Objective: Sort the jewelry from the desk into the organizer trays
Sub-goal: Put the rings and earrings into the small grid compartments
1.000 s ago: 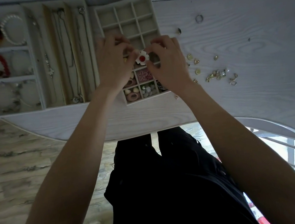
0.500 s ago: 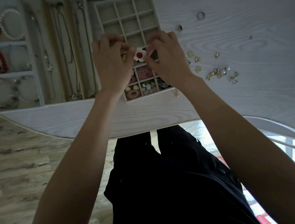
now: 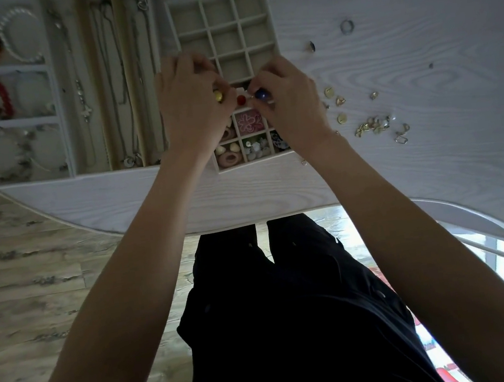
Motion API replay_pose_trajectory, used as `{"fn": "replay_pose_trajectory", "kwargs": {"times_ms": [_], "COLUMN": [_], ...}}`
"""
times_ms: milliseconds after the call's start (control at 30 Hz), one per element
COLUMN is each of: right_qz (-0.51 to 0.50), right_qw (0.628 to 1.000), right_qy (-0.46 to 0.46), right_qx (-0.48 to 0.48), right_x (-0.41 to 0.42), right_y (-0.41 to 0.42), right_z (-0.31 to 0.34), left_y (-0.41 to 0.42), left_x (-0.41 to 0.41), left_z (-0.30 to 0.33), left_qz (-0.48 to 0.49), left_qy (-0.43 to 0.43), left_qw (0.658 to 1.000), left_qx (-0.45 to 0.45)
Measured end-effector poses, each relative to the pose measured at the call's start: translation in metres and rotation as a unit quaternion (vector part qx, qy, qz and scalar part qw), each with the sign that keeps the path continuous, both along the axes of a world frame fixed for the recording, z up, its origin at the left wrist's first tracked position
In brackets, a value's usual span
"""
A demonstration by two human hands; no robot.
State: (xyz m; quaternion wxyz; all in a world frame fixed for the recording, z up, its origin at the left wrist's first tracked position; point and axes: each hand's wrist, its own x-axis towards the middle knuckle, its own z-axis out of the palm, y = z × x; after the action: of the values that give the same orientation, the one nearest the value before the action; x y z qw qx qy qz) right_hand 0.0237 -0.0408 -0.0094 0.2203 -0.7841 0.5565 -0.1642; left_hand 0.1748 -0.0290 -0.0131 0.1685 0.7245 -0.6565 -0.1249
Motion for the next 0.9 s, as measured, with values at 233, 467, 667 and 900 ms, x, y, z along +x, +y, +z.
{"fn": "replay_pose_trajectory", "kwargs": {"times_ms": [233,467,667,900], "right_qz": [0.006,0.000,0.002,-0.020], "right_qw": [1.000,0.999,0.999,0.997], "right_qy": [0.019,0.044,0.042,0.069], "right_qx": [-0.004,0.010,0.024,0.023], "right_x": [0.001,-0.002,0.000,0.001], "right_y": [0.000,0.000,-0.002,-0.001], "right_z": [0.002,0.005,0.007,0.009], "left_y": [0.001,0.013,0.012,0.011], "left_x": [0.001,0.002,0.003,0.002], "left_z": [0.002,-0.002,-0.003,-0.005], "left_qz": [-0.037,-0.099,-0.097,-0.102], "left_qy": [-0.028,-0.061,-0.066,-0.058], "left_qw": [0.999,0.993,0.993,0.993], "left_qx": [-0.020,-0.032,-0.026,-0.031]}}
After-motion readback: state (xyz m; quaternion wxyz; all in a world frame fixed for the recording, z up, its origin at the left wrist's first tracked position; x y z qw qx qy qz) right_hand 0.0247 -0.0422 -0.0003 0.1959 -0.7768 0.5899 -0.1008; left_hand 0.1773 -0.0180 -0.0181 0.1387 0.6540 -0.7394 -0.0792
